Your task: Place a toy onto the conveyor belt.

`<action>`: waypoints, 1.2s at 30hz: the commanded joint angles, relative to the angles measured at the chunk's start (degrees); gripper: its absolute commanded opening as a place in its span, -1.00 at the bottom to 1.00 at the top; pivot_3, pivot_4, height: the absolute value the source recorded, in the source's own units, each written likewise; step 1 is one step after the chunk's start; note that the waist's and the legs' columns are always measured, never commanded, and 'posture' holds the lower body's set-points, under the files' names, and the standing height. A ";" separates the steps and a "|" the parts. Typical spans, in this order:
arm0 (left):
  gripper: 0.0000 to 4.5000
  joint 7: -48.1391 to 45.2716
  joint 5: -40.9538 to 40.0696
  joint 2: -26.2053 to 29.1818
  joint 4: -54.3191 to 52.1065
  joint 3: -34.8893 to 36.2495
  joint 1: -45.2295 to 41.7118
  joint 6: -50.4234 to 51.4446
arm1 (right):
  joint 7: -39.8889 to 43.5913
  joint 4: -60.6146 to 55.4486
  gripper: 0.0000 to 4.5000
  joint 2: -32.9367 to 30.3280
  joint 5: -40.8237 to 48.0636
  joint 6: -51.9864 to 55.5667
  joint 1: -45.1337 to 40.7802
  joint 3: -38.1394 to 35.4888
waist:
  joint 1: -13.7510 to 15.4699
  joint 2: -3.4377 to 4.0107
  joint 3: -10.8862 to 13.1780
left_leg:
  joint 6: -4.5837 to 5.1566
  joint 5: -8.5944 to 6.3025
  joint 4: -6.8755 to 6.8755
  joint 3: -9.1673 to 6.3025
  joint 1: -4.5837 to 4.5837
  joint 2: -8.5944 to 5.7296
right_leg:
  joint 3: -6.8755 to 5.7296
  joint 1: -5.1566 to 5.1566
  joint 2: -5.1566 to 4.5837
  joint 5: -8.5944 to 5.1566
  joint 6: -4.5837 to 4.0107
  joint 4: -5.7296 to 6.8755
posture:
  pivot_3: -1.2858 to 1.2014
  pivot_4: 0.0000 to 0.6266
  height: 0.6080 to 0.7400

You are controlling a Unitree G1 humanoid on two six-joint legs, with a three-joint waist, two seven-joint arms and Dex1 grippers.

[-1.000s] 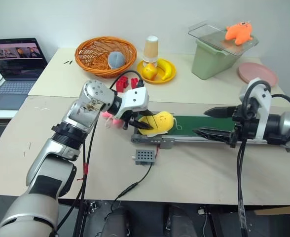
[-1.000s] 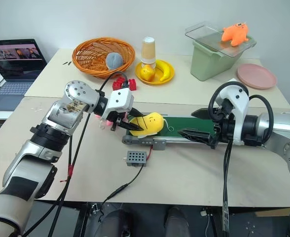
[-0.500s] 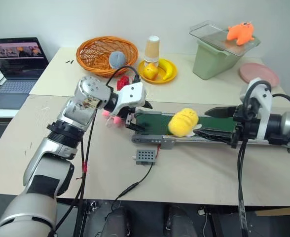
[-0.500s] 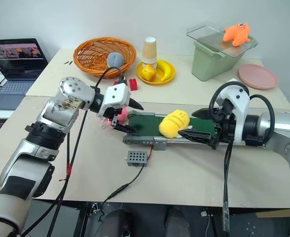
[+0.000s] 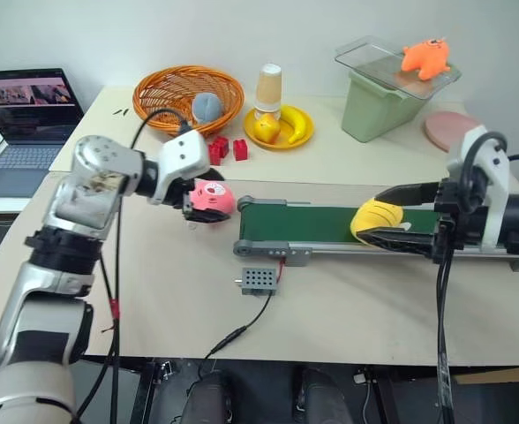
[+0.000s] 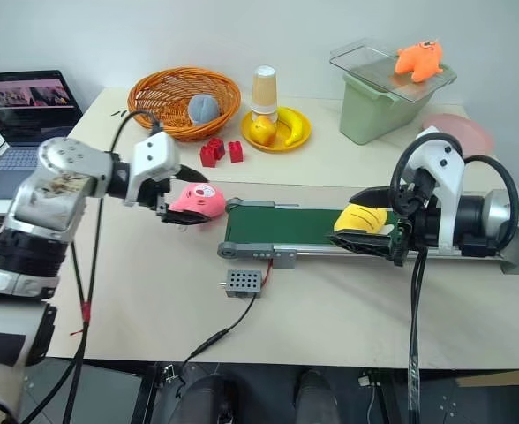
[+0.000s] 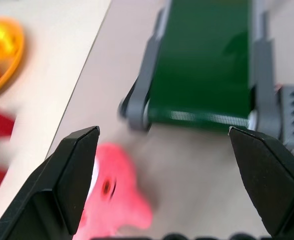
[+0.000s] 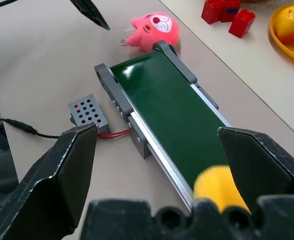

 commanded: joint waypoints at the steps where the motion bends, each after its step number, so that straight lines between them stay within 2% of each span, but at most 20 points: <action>1: 0.95 5.54 0.49 0.03 1.16 3.23 2.99 -0.68 | 0.90 1.12 1.00 0.42 -1.74 -2.48 -2.67 1.91 | 0.03 0.00 0.00 | -0.02 0.01 0.00 0.01 0.00 0.00 | 0.00 0.01 0.00 0.00 0.00 0.00 | 0.03 -0.52 1.00; 7: 0.95 13.04 0.09 -5.50 4.18 3.96 5.89 -1.70 | 2.07 3.59 1.00 2.09 -3.99 -3.70 -6.36 5.60 | 0.64 0.00 0.00 | -0.17 0.10 0.06 0.01 -0.16 -0.05 | -0.03 0.00 0.00 0.00 0.00 -0.02 | 0.03 -0.52 1.00; 12: 0.95 18.61 1.20 -10.00 11.76 4.32 2.64 -5.03 | 2.43 3.87 1.00 2.19 -4.79 -3.50 -6.87 5.90 | 0.51 -0.01 0.00 | -0.17 0.10 0.08 0.00 -0.19 -0.09 | -0.03 -0.01 0.00 0.01 0.01 -0.04 | 0.03 -0.52 1.00; 21: 0.95 21.72 3.93 -14.21 25.15 2.50 -3.13 -11.48 | 1.05 2.06 1.00 1.77 -4.06 -1.77 -5.17 3.08 | 0.23 -0.01 0.00 | -0.18 0.11 0.08 -0.01 -0.19 -0.10 | -0.04 0.00 0.00 0.02 0.03 -0.04 | 0.03 -0.52 1.00; 27: 0.95 22.79 7.51 -15.51 31.33 0.18 -3.26 -13.98 | 0.12 1.10 1.00 1.35 -3.43 -0.93 -4.71 1.58 | 0.14 -0.01 0.00 | -0.18 0.11 0.08 0.00 -0.18 -0.10 | -0.04 0.01 0.00 0.03 0.04 -0.03 | 0.03 -0.52 1.00; 30: 0.62 22.83 8.00 -15.83 32.78 0.02 -3.10 -13.78 | -0.19 0.83 1.00 1.28 -3.21 -0.72 -4.59 1.20 | 0.15 -0.01 -0.01 | -0.17 0.10 0.09 -0.01 -0.13 -0.09 | -0.03 0.04 0.00 0.03 0.03 0.00 | 0.03 -0.52 1.00; 31: 0.43 22.68 8.02 -15.90 32.92 -0.02 -3.05 -13.72 | -0.24 0.76 1.00 1.29 -3.18 -0.68 -4.55 1.11 | 0.17 -0.01 -0.01 | -0.16 0.10 0.09 -0.01 -0.12 -0.08 | -0.03 0.05 0.00 0.03 0.03 0.00 | 0.03 -0.52 1.00; 32: 0.34 22.68 8.06 -15.95 32.98 -0.03 -3.02 -13.75 | -0.29 0.73 1.00 1.32 -3.18 -0.66 -4.52 1.07 | 0.19 -0.01 -0.01 | -0.08 0.05 0.09 -0.03 -0.12 -0.08 | -0.03 0.05 0.00 0.03 0.02 0.01 | 0.03 -0.52 1.00; 36: -0.32 23.19 7.92 -16.13 32.63 0.38 -2.94 -13.39 | -0.32 0.81 1.00 1.30 -3.38 -0.86 -4.30 1.04 | 0.14 -0.01 -0.02 | 0.03 -0.01 0.11 -0.03 -0.08 -0.07 | -0.03 0.08 0.00 0.05 0.02 0.03 | 0.03 -0.52 1.00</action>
